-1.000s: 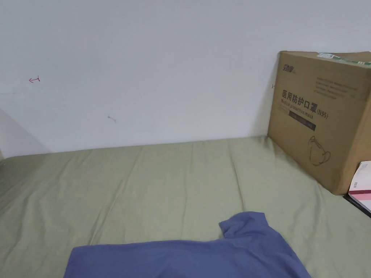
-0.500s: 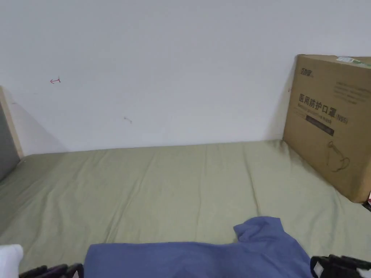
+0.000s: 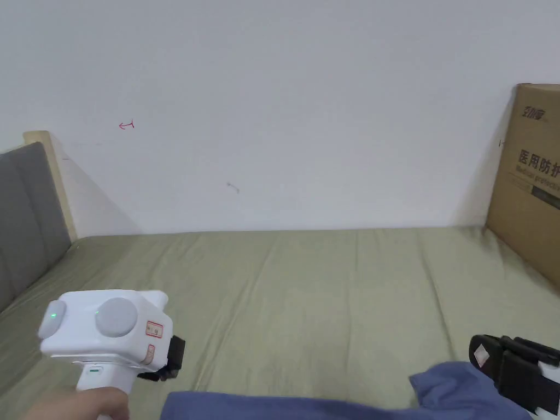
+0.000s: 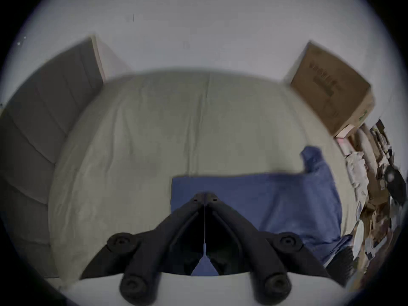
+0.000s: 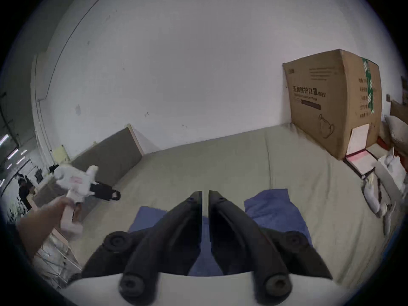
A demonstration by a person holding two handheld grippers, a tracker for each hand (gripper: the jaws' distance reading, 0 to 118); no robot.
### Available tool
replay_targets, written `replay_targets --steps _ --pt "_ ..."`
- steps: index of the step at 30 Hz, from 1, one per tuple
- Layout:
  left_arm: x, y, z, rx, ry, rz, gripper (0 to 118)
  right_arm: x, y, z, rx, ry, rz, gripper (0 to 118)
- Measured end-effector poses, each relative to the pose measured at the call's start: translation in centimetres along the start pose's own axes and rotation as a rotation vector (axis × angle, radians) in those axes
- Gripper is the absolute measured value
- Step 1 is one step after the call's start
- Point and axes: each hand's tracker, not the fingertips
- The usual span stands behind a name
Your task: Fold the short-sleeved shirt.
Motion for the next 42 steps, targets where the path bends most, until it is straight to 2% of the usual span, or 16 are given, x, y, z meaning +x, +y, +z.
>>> replay_targets --steps 1,2,10,11,12,19,22,23,25,26,30,31,32,33,39,42 --pt "-0.7 0.7 -2.2 -0.047 -0.015 0.01 80 0.5 -0.2 -0.6 -0.021 0.001 -0.025 6" --pt "-1.2 1.2 -4.3 -0.074 0.0 0.024 108 1.0 -0.5 -1.2 -0.039 0.003 -0.056 6" --pt "-3.5 0.1 -16.0 -0.237 0.098 -0.022 105 4.1 -4.0 -3.9 -0.164 -0.052 -0.081 6" --pt "-4.0 -0.3 -16.9 -0.233 0.044 0.001 110 4.6 -4.4 -4.1 -0.176 -0.054 -0.085 6" --pt "-4.3 -0.4 -16.7 -0.185 -0.018 0.017 117 4.9 -4.6 -4.2 -0.186 -0.057 -0.089 6" --pt "-4.5 -1.8 -16.0 -0.113 -0.005 0.014 118 6.1 -5.3 -4.7 -0.214 -0.064 -0.115 6" --pt "-2.9 -2.9 -14.2 -0.023 0.077 -0.055 99 7.2 -4.8 -5.0 -0.204 -0.07 -0.146 6" --pt "-2.3 -3.2 -13.3 0.02 0.1 -0.096 78 7.6 -4.6 -5.2 -0.203 -0.073 -0.156 6" --pt "-1.3 -3.8 -11.2 0.082 0.117 -0.194 10 8.9 -3.8 -5.9 -0.202 -0.079 -0.165 6" --pt "-0.8 -3.8 -10.5 0.074 0.081 -0.221 0 9.6 -3.3 -6.4 -0.201 -0.088 -0.166 6" --pt "0.3 -3.5 -5.9 0.145 0.051 -0.225 0 13.5 -1.0 -9.9 -0.234 -0.16 -0.168 13" --pt "0.5 -3.4 -4.8 0.152 0.034 -0.217 0 14.7 -0.5 -11.2 -0.26 -0.181 -0.187 36" --pt "0.7 -3.5 -3.8 0.166 0.019 -0.211 0 16.1 0.0 -12.8 -0.317 -0.202 -0.205 91" --pt "1.0 -3.7 -2.8 0.172 0.004 -0.209 0 17.4 0.2 -14.7 -0.391 -0.22 -0.215 111" --pt "2.8 -3.2 1.0 0.208 -0.012 -0.265 0 22.6 -2.3 -22.5 -0.66 -0.421 -0.171 111" --pt "3.2 -3.3 1.3 0.19 -0.013 -0.278 0 22.8 -3.5 -24.5 -0.695 -0.42 -0.166 105"
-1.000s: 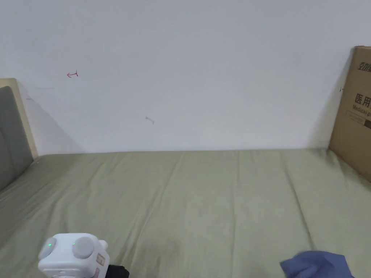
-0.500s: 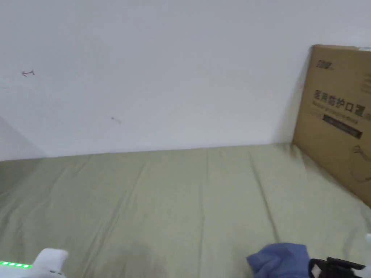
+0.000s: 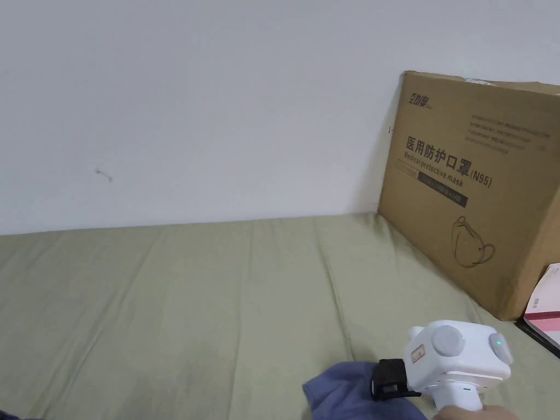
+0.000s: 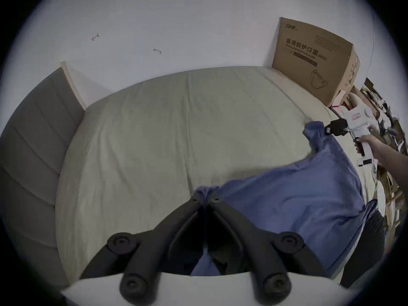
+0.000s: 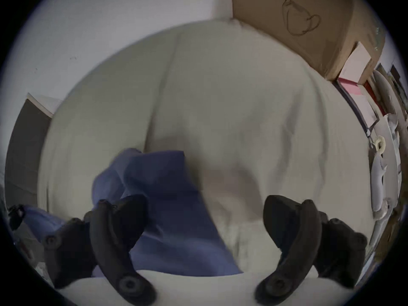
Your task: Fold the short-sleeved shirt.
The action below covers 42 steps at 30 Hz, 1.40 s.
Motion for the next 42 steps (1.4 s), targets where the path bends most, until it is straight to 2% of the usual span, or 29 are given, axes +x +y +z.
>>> replay_targets --steps 2,3,4,5,6,7,8,9,10,12,14,16,19,21,22,27,30,37,42 --pt "0.3 -0.2 -0.1 -0.017 0.007 -0.019 0 -1.4 -0.1 -0.7 -0.044 -0.043 0.067 98" --pt "0.5 -0.3 -0.2 -0.029 0.011 -0.03 0 -2.3 -0.4 -0.8 -0.037 -0.109 0.137 98" --pt "0.1 -0.4 -0.6 -0.035 0.02 -0.038 0 -2.7 -0.7 -0.8 -0.024 -0.124 0.189 96" --pt "0.2 -0.5 -0.6 -0.039 0.027 -0.042 0 -3.1 -1.0 -0.5 -0.016 -0.12 0.223 89" --pt "0.2 -0.6 -0.3 -0.037 0.031 -0.043 0 -3.3 -1.1 0.0 -0.015 -0.112 0.224 77" --pt "0.2 -0.6 0.0 -0.035 0.03 -0.037 0 -3.3 -1.1 0.7 -0.009 -0.088 0.215 56" --pt "-0.2 -0.8 0.2 -0.034 0.031 -0.02 0 -3.6 -1.3 1.5 -0.012 -0.069 0.217 10" --pt "-0.3 -0.8 0.8 -0.034 0.026 -0.001 0 -4.1 -1.9 2.9 -0.012 -0.058 0.233 1" --pt "-0.3 -0.7 1.3 -0.03 0.02 0.009 0 -4.4 -2.4 4.0 0.006 -0.044 0.235 1" --pt "-0.4 -0.7 3.0 0.001 0.028 0.025 0 -4.1 -3.2 7.3 0.075 0.051 0.226 1" --pt "-0.3 -0.5 5.1 0.057 0.042 0.038 0 -3.8 -3.9 11.7 0.207 0.055 0.201 1" --pt "-0.3 -0.3 7.9 0.129 0.042 0.053 0 -2.9 -4.3 17.0 0.303 0.126 0.157 1" --pt "-0.5 0.5 11.8 0.185 0.032 0.095 0 -1.8 -4.5 24.9 0.42 0.174 0.111 1" --pt "-0.5 0.9 15.0 0.232 0.033 0.105 0 -1.3 -4.7 30.7 0.499 0.205 0.091 1" --pt "-0.5 1.3 16.2 0.253 0.039 0.104 0 -1.2 -4.6 32.7 0.51 0.218 0.106 1" --pt "-0.4 3.9 21.3 0.35 0.029 0.103 0 -2.2 -3.3 41.7 0.648 0.172 0.169 1" --pt "-0.3 6.1 23.0 0.389 0.038 0.105 0 -3.5 -1.2 44.8 0.692 0.169 0.152 1" --pt "-1.6 13.1 23.7 0.469 0.071 0.13 0 -6.7 6.4 47.9 0.778 0.135 0.119 1" --pt "-3.8 19.0 22.5 0.533 0.08 0.198 0 -9.0 12.7 49.2 0.842 0.118 0.1 1"
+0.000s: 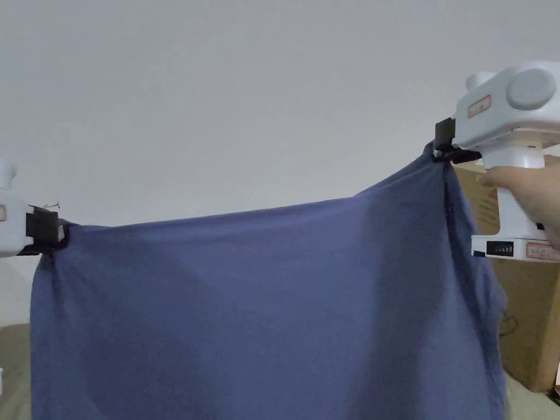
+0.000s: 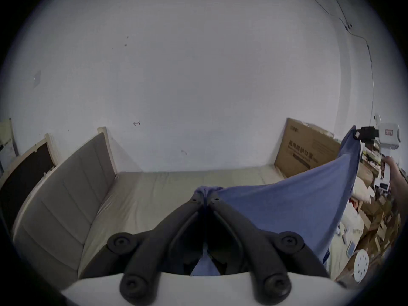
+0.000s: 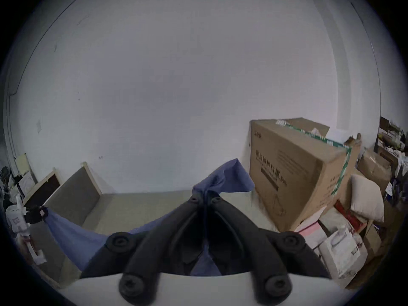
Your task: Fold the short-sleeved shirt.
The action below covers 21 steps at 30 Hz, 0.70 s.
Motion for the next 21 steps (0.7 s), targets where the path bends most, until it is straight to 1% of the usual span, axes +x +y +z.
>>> replay_targets --steps 3,8,13,17,19,21 --pt "-0.4 2.6 -2.9 0.035 0.016 0.023 0 -0.7 2.9 -2.7 0.051 -0.031 0.018 1" --pt "-0.5 6.5 -7.8 0.114 0.047 0.015 0 -1.8 7.1 -6.4 0.133 -0.049 -0.004 1" --pt "-0.4 8.4 -12.5 0.148 0.088 0.01 0 -3.2 9.0 -9.7 0.173 -0.062 0.036 1" --pt "0.8 6.4 -15.3 0.138 0.121 -0.002 0 -3.3 6.7 -13.2 0.167 -0.07 0.054 1" --pt "1.0 3.9 -17.2 0.1 0.127 0.014 0 -2.8 3.5 -15.4 0.124 -0.072 0.049 1" --pt "1.1 -0.4 -19.4 -0.005 0.135 0.026 0 -1.6 -1.8 -18.0 0.024 -0.083 0.027 1"
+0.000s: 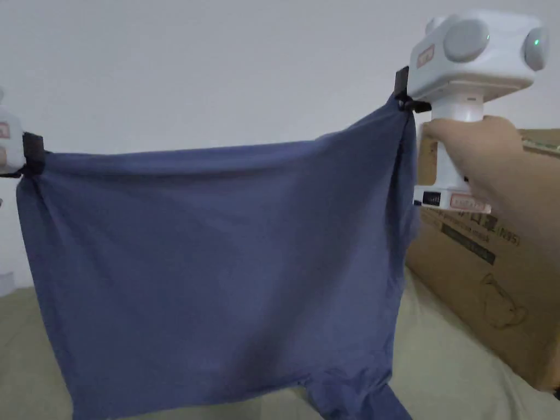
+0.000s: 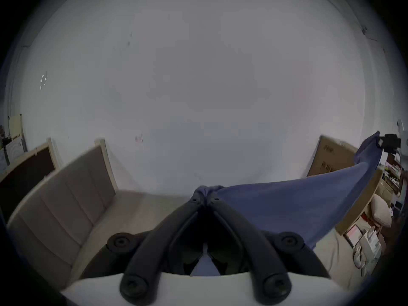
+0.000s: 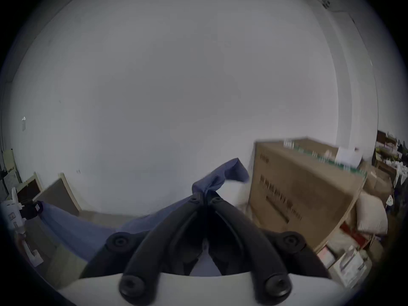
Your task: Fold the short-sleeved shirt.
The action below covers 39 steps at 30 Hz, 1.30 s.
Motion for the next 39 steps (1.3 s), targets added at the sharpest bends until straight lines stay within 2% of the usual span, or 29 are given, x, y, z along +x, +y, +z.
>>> replay_targets --steps 3,5,7,10,14,15,21,24,26,30,34,37,39 --pt "0.0 -8.8 -1.7 -0.15 -0.016 0.071 0 1.5 -11.5 -2.4 -0.148 -0.024 -0.049 1" --pt "-1.1 -14.9 -2.7 -0.248 -0.09 0.082 0 2.7 -20.0 -2.5 -0.294 -0.006 -0.091 1" --pt "-1.3 -21.4 -1.5 -0.356 -0.056 0.047 0 3.6 -28.5 -1.3 -0.453 0.007 -0.066 1" --pt "-3.0 -29.6 1.9 -0.499 -0.081 0.018 0 5.9 -38.9 2.6 -0.634 0.005 -0.005 1" --pt "-6.4 -36.2 7.9 -0.574 -0.089 0.098 0 10.1 -46.2 11.1 -0.78 0.058 -0.11 1" --pt "-6.8 -36.9 9.3 -0.59 -0.103 0.092 0 11.1 -47.1 13.3 -0.794 0.083 -0.124 1" --pt "-7.8 -39.8 18.5 -0.613 -0.176 0.035 0 14.0 -49.5 23.7 -0.891 0.101 0.008 1" --pt "-8.1 -40.5 21.4 -0.656 -0.202 0.002 0 14.6 -49.9 27.5 -0.906 0.105 0.008 1" --pt "-7.2 -40.9 24.1 -0.676 -0.208 -0.006 0 14.8 -50.1 29.0 -0.923 0.112 0.022 1" --pt "-7.1 -41.3 27.4 -0.711 -0.244 -0.02 0 14.6 -50.0 30.9 -0.96 0.122 0.097 1" --pt "-7.5 -41.4 29.2 -0.726 -0.268 -0.044 3 14.6 -50.0 32.0 -0.99 0.142 0.112 1" --pt "-8.1 -41.5 29.8 -0.762 -0.278 -0.092 9 14.6 -49.9 32.7 -0.996 0.148 0.106 1" --pt "-8.5 -41.5 30.4 -0.779 -0.272 -0.135 18 14.6 -49.6 33.0 -0.994 0.151 0.104 1"
